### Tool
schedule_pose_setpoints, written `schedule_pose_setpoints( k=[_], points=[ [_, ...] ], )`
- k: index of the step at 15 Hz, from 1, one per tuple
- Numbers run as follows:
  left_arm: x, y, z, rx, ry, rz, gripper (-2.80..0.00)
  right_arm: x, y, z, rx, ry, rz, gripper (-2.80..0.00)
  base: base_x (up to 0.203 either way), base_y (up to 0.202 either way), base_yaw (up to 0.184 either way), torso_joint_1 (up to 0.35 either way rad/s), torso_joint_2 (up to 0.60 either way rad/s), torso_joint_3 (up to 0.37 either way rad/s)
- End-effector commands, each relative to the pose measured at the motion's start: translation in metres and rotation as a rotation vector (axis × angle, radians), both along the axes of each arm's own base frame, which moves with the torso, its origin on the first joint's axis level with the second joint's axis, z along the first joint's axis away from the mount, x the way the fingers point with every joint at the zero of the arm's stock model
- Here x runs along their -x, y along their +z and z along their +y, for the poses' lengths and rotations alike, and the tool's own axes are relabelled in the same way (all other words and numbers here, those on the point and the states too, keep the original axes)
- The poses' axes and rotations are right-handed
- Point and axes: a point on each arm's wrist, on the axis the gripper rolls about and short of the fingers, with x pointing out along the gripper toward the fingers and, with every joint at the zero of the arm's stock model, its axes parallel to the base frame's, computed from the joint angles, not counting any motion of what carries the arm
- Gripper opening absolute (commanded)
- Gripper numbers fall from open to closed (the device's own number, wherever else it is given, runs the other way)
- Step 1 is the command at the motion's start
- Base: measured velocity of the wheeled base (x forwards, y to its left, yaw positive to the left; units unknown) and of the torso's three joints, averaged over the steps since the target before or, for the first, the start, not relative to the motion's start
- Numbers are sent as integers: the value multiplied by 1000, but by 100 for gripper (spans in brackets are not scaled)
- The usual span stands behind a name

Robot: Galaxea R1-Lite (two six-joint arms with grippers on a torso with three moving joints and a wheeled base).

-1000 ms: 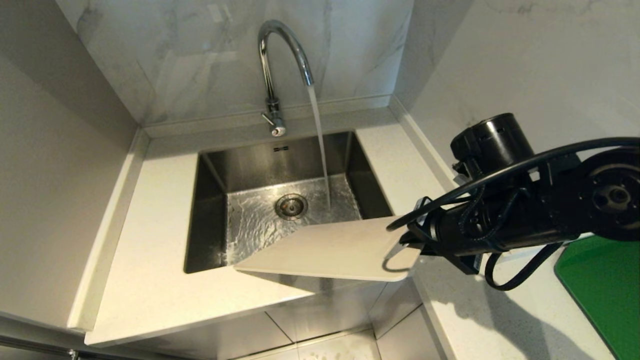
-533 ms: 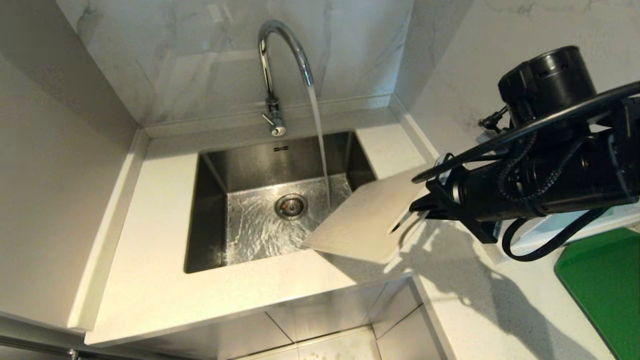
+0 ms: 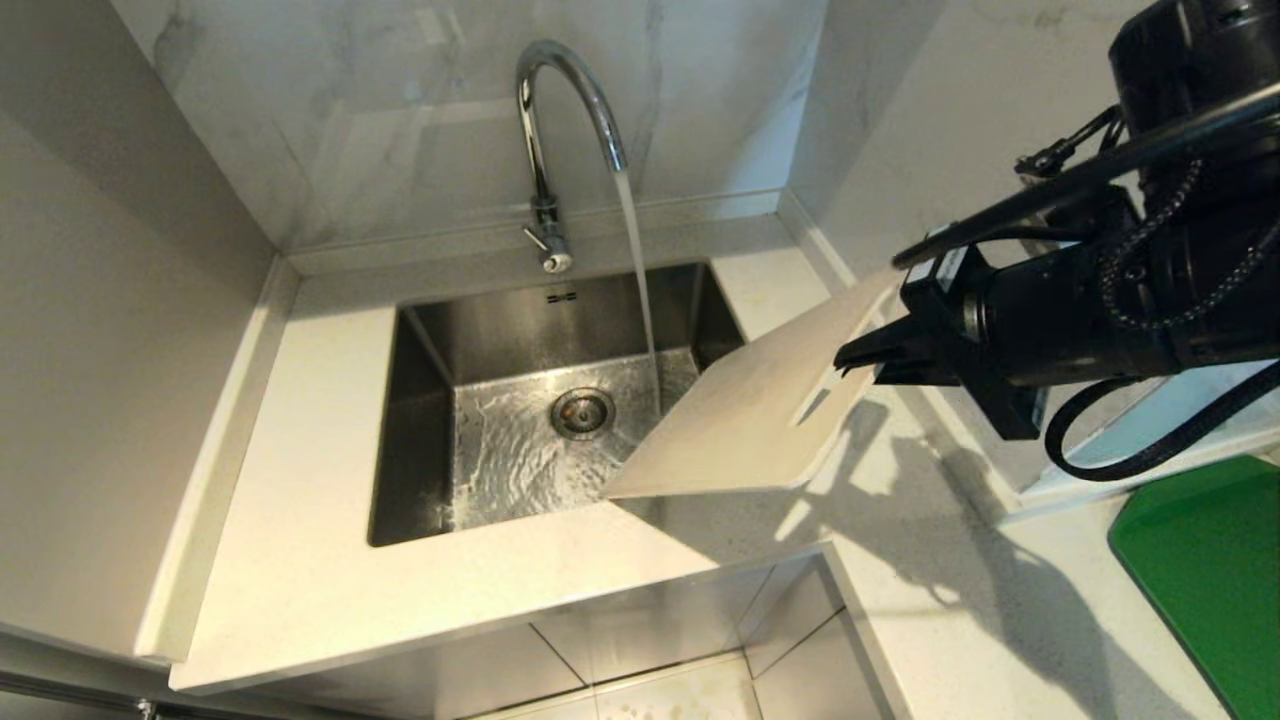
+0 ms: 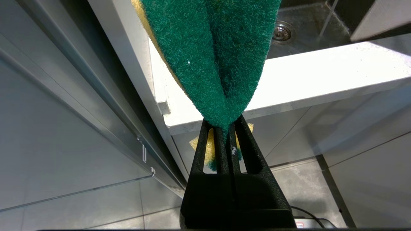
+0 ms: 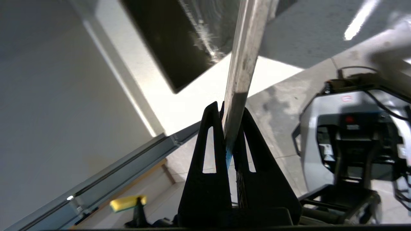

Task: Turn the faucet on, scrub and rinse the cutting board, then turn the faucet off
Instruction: Pick up the cutting board

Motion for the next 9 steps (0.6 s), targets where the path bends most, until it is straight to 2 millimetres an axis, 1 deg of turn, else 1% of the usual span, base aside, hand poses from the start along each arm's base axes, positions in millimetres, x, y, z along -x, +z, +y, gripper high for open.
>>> schedule_pose_setpoints(
  k=[1,3,9],
  points=[
    [0,0,0,0,0,1,-280,9,15,-4,-21,5,-25,-280,0,0,0,0,0,0],
    [0,0,0,0,0,0,-280,16,24,-7,-15,11,-24,-280,0,0,0,0,0,0],
    [0,0,0,0,0,0,-280,32,39,-12,41,44,-23,-280,0,0,0,0,0,0]
  ],
)
